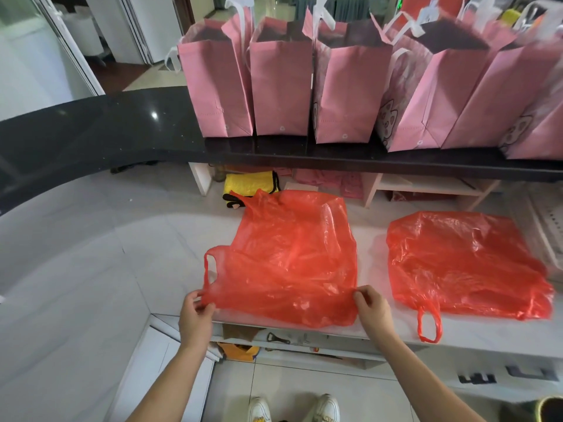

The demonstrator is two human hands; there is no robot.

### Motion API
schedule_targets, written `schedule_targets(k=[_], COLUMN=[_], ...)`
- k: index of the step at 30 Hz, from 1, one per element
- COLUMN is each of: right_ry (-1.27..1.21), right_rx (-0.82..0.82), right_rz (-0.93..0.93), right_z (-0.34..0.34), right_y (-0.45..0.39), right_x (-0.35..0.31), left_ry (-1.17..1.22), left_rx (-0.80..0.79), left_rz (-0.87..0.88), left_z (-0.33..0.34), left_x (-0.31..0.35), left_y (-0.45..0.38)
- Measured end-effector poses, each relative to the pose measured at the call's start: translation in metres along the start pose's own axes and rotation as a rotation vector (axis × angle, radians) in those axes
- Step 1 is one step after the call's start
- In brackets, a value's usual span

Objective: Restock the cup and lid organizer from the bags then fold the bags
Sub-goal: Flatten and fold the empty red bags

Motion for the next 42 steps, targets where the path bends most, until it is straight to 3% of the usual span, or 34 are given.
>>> schedule_targets(k=[6,10,14,16,19,21,24,26,29,32,36,39,42], right_ry=[0.085,0.173,0.308,0.361,0.519,0.645,0.785,0.815,0.817,0.730,0.500,0.460,0.580], right_rx=[-0.166,-0.100,-0.040,-0.097,-0.294,-0.450,-0.583,-0.599,-0.603,-0.561,-0.285,-0.079,-0.160], right_rz=[-0.128,-0.270,-0.505,-0.544,-0.525,-0.447,-0.367,-0.364,-0.377,-0.434,-0.582,-0.782,-0.825], right_z=[0.004,0.003,0.009,0.019,0.047,0.067,0.083,0.083,0.078,0.071,0.042,0.029,0.046], right_y=[0.010,0.010,0.013,0.011,0.005,0.001,0.002,0.003,0.006,0.007,-0.003,-0.010,-0.028], right_x=[-0.014,-0.033,-0.060,-0.065,-0.057,-0.039,-0.020,-0.018,-0.022,-0.031,-0.057,-0.096,-0.120], left_ry=[-0.156,-0.380,-0.492,-0.574,-0.817,-0.972,-1.216,-1.338,-1.443,-1.322,-1.231,-1.173,-1.113], left_rx=[0.096,0.212,0.220,0.242,0.050,-0.181,-0.464,-0.551,-0.465,-0.380,-0.329,-0.297,-0.227], left_rz=[0.079,0.123,0.127,0.260,0.643,0.762,0.692,0.609,0.619,0.698,0.771,0.813,0.854], left_z=[-0.028,-0.030,-0.021,-0.017,0.021,0.053,0.084,0.092,0.091,0.084,0.075,0.067,0.054], left_x=[0.003,0.016,0.027,0.039,0.065,0.063,0.034,0.013,0.009,0.026,0.054,0.066,0.080], left_y=[-0.017,-0.018,-0.005,-0.002,0.007,0.013,0.013,0.009,0.002,0.003,0.005,0.005,0.007])
Point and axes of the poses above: each hand's wrist, its own y-axis away from the middle knuckle, its own z-axis out of the palm, x = y × z, the point moved 10 cm from there along -y, towards the middle knuckle, and after that the axes turned 9 degrees about -x, right-handed, at the moved point
